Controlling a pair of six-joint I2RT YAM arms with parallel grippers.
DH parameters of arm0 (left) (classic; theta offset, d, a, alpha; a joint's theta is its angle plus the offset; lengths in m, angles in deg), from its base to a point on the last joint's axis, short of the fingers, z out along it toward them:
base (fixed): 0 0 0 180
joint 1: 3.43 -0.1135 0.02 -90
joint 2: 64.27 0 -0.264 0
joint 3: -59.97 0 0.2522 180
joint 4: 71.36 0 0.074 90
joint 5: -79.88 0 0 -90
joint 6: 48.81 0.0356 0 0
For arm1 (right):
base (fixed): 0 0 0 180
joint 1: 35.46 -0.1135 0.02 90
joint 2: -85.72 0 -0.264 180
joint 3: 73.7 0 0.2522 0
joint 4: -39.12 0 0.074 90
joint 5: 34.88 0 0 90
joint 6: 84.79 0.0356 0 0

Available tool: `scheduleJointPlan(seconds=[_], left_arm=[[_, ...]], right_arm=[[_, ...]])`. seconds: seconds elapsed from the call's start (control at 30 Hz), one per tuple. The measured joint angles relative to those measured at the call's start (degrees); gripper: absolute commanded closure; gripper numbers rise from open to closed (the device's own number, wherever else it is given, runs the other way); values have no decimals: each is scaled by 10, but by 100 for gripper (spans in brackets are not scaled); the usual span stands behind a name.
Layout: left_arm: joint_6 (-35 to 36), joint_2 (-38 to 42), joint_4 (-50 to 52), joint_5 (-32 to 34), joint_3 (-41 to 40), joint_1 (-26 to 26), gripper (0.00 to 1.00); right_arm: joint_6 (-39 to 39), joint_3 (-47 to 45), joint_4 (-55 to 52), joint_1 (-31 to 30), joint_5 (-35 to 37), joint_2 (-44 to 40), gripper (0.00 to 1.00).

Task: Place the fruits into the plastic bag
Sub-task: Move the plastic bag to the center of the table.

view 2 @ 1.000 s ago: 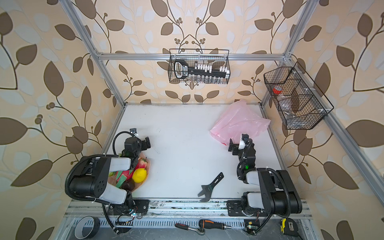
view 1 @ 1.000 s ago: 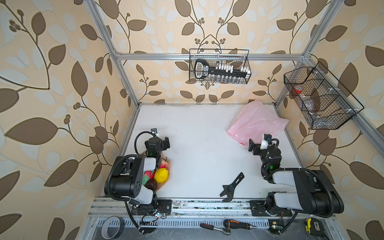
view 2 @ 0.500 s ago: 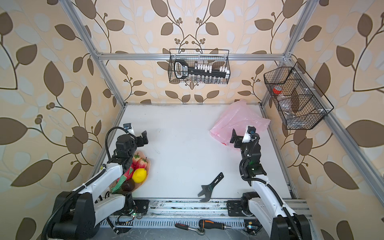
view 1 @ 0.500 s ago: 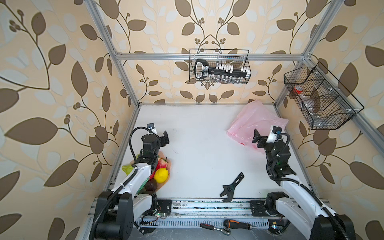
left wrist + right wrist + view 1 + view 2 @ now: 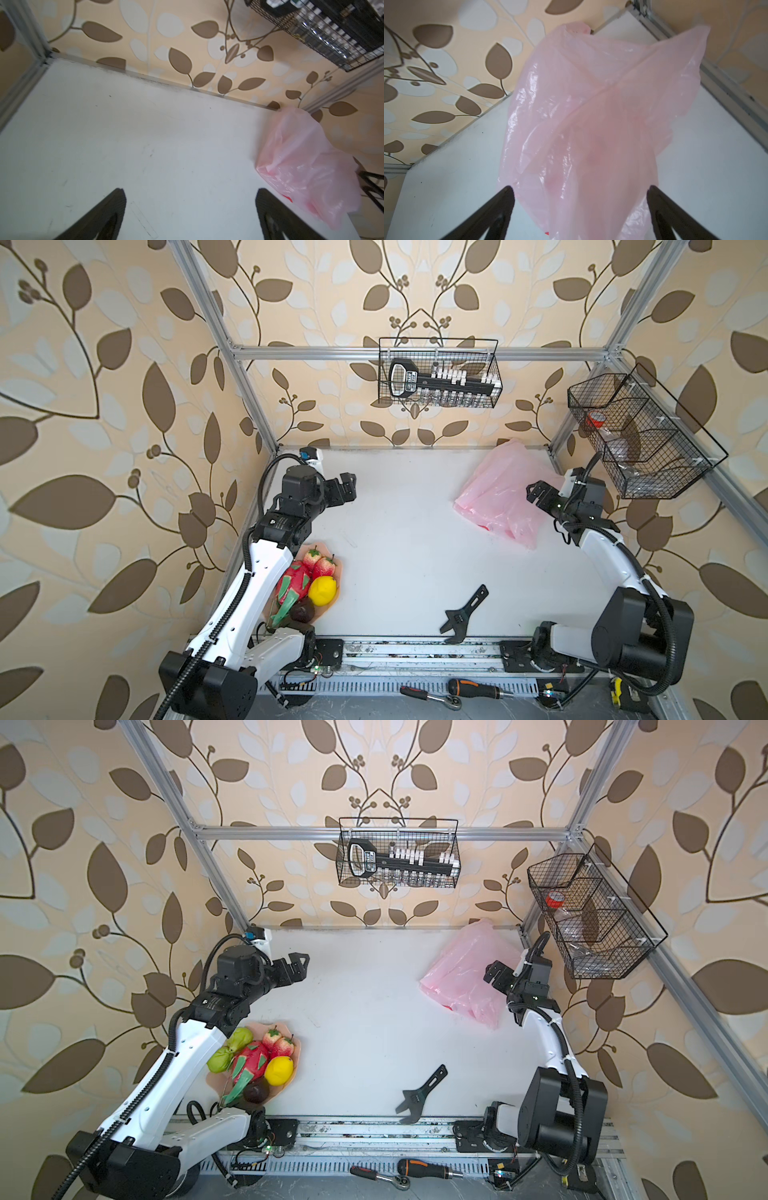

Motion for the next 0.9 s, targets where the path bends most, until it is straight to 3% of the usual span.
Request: scheduleJointPlan(seconds=[0.1, 0.2, 0.3, 0.57, 0.8, 0.9], left_arm=[[-29, -20, 35, -35, 16, 38, 1], [-78, -50, 51, -76, 31, 110, 1], [-113, -69, 63, -107, 33, 164, 1], [-187, -95, 71, -134, 36, 191, 4], [-255, -121, 70, -135, 36, 196, 9], [-283, -123, 67, -129, 36, 196, 9]], right_arm=[[4, 9, -37, 16, -22, 27, 1], [8, 15, -41, 22, -37, 66, 3], [12, 15, -48, 16, -40, 94, 10], [45, 11, -44, -3, -40, 120, 75], [140, -46, 17, -69, -63, 99, 97], [208, -78, 45, -120, -69, 74, 100]])
